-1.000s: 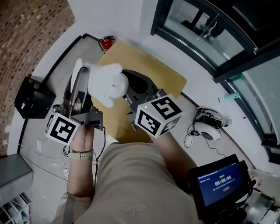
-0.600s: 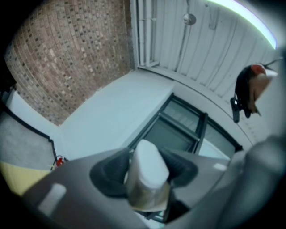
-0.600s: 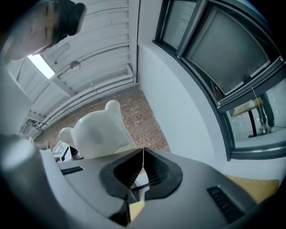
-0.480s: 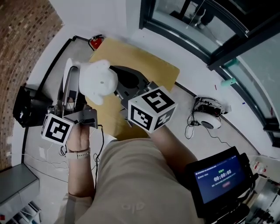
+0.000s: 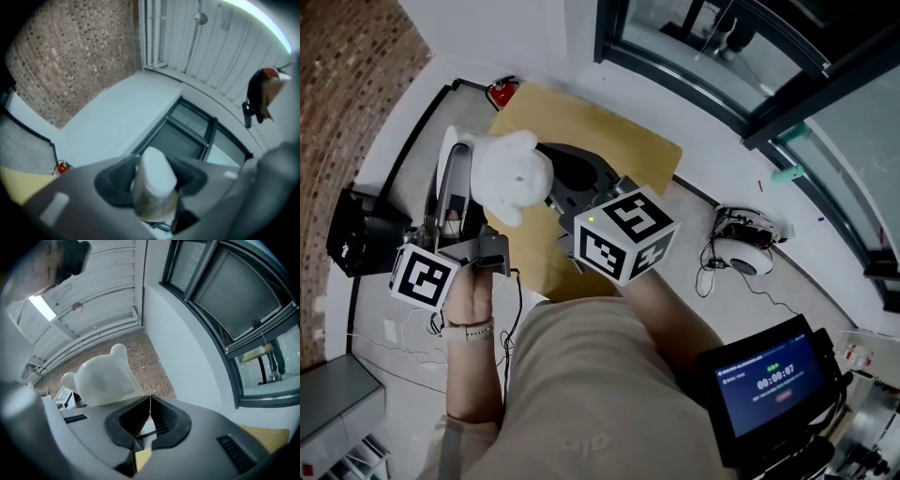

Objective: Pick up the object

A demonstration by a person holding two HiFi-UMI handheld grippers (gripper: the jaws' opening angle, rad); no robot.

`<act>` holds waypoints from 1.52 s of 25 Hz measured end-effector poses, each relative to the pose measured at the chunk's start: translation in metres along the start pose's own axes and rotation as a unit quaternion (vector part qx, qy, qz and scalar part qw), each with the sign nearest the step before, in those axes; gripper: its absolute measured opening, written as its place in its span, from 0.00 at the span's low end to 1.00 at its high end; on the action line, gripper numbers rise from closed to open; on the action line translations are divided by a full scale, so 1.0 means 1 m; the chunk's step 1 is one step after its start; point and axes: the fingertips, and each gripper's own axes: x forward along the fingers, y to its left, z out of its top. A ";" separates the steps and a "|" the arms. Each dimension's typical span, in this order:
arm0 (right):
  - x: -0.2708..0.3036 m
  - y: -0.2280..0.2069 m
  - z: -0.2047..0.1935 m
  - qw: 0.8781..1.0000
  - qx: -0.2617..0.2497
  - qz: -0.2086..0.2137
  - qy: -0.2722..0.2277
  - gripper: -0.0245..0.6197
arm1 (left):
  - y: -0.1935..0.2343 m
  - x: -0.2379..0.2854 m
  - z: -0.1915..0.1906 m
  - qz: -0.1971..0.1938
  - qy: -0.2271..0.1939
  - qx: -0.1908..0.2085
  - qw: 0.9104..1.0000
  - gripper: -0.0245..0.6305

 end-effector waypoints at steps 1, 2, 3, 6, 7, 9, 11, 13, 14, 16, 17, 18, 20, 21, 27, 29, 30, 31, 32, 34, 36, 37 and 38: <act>0.000 0.000 0.000 1.000 0.000 0.000 0.001 0.05 | 0.000 0.000 0.000 0.000 0.000 -0.001 1.000 0.35; 0.000 0.000 0.000 1.000 -0.001 0.001 0.001 0.05 | 0.000 -0.001 0.000 0.000 0.000 -0.003 1.000 0.35; 0.000 0.001 0.000 1.000 -0.001 0.001 0.001 0.05 | 0.000 -0.001 0.000 0.000 -0.001 -0.003 1.000 0.35; 0.000 0.001 0.000 1.000 -0.002 0.001 0.001 0.05 | 0.000 -0.001 0.000 0.000 0.000 -0.003 1.000 0.35; 0.000 0.001 0.000 1.000 -0.002 0.001 0.001 0.05 | 0.000 -0.001 0.000 -0.001 0.000 -0.003 1.000 0.35; 0.001 0.001 -0.001 1.000 -0.001 0.001 0.002 0.05 | 0.000 -0.001 0.000 0.000 0.000 -0.004 1.000 0.35; 0.001 0.001 0.000 1.000 -0.001 0.002 0.002 0.05 | 0.000 -0.001 0.000 0.000 0.000 -0.004 1.000 0.35; 0.001 0.002 0.000 1.000 -0.001 0.002 0.002 0.05 | 0.000 -0.001 0.000 0.000 0.000 -0.004 1.000 0.35; 0.001 0.002 0.000 1.000 -0.001 0.002 0.002 0.05 | 0.000 -0.001 0.000 0.000 0.000 -0.004 1.000 0.35; 0.001 0.002 0.000 1.000 0.000 0.001 0.001 0.05 | 0.000 0.000 0.000 -0.001 0.000 -0.004 1.000 0.35; 0.001 0.002 0.000 1.000 0.000 0.001 0.001 0.05 | 0.000 0.000 0.000 -0.001 0.000 -0.004 1.000 0.35; 0.001 0.002 0.000 1.000 0.000 0.001 0.001 0.05 | 0.000 0.000 0.000 -0.001 0.000 -0.004 1.000 0.35; 0.002 0.002 0.000 1.000 -0.001 0.001 0.002 0.05 | 0.000 0.000 0.000 -0.002 0.001 -0.003 1.000 0.35; 0.002 0.002 -0.001 1.000 -0.002 0.001 0.002 0.05 | 0.000 0.000 0.000 -0.002 0.002 -0.002 1.000 0.35; 0.002 0.002 -0.002 1.000 -0.004 -0.001 0.006 0.05 | 0.001 -0.001 -0.001 0.000 0.004 -0.005 1.000 0.35; 0.002 0.002 -0.002 1.000 -0.002 0.000 0.006 0.05 | 0.001 -0.001 -0.001 0.000 0.004 -0.006 1.000 0.35; 0.002 0.002 -0.002 1.000 0.000 0.001 0.006 0.05 | 0.001 -0.001 -0.001 0.000 0.004 -0.005 1.000 0.35; 0.002 0.002 -0.003 1.000 0.000 0.001 0.006 0.05 | 0.001 -0.001 -0.001 0.000 0.005 -0.004 1.000 0.35; 0.003 0.002 -0.003 1.000 0.000 0.001 0.006 0.05 | 0.001 -0.001 -0.001 0.000 0.005 -0.004 1.000 0.35; 0.003 0.002 -0.003 1.000 0.000 0.001 0.007 0.05 | 0.001 -0.001 -0.002 0.001 0.004 -0.005 1.000 0.35; 0.003 0.002 -0.004 1.000 0.000 0.000 0.008 0.05 | 0.002 -0.001 -0.002 0.002 0.005 -0.007 1.000 0.35; 0.003 0.002 -0.004 1.000 -0.001 0.000 0.009 0.05 | 0.003 -0.002 -0.002 0.003 0.005 -0.008 1.000 0.35; 0.003 0.002 -0.005 1.000 -0.001 -0.001 0.010 0.05 | 0.003 -0.002 -0.003 0.003 0.006 -0.009 1.000 0.35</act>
